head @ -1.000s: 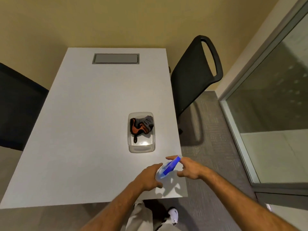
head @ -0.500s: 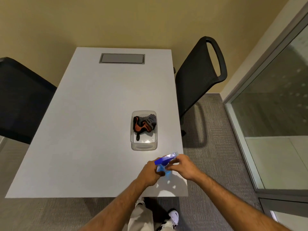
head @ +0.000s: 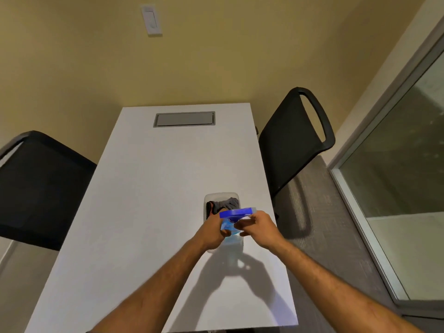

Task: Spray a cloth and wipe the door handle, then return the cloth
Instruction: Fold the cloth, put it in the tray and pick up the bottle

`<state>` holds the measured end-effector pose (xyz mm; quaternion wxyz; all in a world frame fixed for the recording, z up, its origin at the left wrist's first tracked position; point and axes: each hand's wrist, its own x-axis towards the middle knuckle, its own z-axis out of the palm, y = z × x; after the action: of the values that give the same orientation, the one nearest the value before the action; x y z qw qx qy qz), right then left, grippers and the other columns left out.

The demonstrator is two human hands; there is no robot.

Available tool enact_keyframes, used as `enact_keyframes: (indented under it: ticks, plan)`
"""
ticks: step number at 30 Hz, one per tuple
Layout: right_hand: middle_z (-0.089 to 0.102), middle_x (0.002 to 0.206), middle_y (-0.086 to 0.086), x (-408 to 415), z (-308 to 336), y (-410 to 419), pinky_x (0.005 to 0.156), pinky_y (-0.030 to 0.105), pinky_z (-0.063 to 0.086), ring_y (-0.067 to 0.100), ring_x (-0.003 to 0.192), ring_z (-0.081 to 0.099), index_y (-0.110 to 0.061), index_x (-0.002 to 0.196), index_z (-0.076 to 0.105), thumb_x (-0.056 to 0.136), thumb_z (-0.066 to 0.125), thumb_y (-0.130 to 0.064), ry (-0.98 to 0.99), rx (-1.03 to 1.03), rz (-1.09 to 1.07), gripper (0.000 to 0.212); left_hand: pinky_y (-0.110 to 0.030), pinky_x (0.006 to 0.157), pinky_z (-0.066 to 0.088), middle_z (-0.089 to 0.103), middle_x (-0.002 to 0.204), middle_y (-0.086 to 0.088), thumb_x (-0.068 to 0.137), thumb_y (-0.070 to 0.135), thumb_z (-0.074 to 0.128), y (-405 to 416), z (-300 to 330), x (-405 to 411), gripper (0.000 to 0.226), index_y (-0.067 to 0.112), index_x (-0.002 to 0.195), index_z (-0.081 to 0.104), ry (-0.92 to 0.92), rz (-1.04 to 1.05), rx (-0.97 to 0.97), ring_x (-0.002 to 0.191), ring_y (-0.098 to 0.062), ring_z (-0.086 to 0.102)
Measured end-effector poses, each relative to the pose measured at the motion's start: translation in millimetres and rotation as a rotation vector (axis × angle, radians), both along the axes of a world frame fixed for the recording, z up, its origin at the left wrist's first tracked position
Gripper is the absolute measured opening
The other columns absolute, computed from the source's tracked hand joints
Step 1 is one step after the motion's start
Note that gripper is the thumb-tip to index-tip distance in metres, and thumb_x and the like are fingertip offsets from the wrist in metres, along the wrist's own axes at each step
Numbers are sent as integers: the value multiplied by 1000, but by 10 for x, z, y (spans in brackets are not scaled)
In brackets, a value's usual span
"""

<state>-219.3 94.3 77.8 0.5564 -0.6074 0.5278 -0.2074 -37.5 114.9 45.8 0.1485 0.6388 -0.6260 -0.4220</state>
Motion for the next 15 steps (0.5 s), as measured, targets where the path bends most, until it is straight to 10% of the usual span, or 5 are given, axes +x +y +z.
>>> enact_keyframes:
  ticks: [7, 15]
  plan:
    - [75, 109, 7, 181, -482, -268, 83, 40, 63, 20, 97, 74, -17, 123, 68, 88, 73, -12, 28, 122, -98, 35, -25, 87, 47, 63, 113, 3, 89, 7, 70, -346, -527, 141, 42, 12, 129, 60, 77, -20, 107, 101, -14, 60]
    - [75, 102, 1, 347, -815, -345, 73, 20, 60, 13, 89, 73, -22, 115, 69, 88, 73, -17, 87, 174, -164, 28, -28, 88, 50, 70, 113, -3, 86, 9, 72, -442, -942, 263, 44, 13, 129, 61, 145, 14, 156, 101, -18, 66]
